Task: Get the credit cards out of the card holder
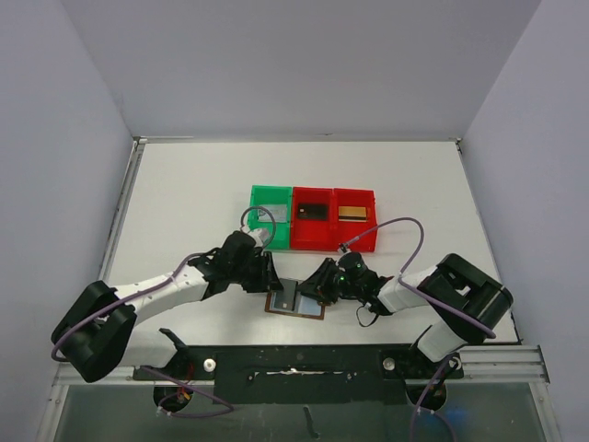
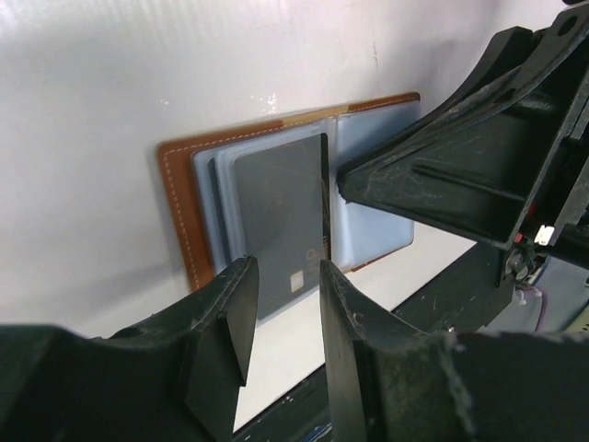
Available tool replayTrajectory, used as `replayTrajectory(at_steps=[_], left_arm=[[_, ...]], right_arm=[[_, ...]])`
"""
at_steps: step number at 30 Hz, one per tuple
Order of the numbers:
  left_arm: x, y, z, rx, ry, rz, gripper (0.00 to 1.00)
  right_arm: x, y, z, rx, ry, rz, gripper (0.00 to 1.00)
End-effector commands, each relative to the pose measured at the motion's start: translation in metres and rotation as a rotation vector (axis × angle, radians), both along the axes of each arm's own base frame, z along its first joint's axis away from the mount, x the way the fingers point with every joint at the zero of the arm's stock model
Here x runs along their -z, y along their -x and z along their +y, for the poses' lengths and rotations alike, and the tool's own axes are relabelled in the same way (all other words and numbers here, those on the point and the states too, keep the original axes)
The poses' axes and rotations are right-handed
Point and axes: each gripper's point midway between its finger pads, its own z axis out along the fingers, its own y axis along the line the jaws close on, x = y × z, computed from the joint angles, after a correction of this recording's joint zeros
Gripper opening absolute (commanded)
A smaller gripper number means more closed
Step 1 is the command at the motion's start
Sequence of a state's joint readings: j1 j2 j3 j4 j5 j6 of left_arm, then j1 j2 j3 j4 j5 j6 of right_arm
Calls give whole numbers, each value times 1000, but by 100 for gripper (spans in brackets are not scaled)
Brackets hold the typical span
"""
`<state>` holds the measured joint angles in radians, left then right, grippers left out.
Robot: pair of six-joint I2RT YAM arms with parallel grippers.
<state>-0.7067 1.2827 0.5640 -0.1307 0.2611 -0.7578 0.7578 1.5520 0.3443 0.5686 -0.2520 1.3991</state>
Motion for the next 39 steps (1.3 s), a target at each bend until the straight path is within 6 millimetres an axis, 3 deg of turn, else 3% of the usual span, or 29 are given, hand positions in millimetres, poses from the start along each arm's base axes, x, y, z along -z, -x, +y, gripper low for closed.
replayTrajectory(at_steps=[1,6,12,19,30,39], left_arm=[[-19,-19,-21,33,19,-91,31],[-4,-14,-25,53,-18,-67,27],[14,-8,-17,45,-101,-53,26],[21,-1,-15,52,-109,-35,23],[28,2,-5,35,-154,-31,20],[27,1,-4,42,-171,-38,19]], right_arm=[[6,1,-3,-3,7,9,26],[5,-1,-1,-15,25,2,26],[3,-2,-1,-26,42,-6,26],[-1,-3,5,-52,34,-19,26],[-17,-5,16,-92,-29,-67,10],[-26,-7,26,-144,-45,-90,11]])
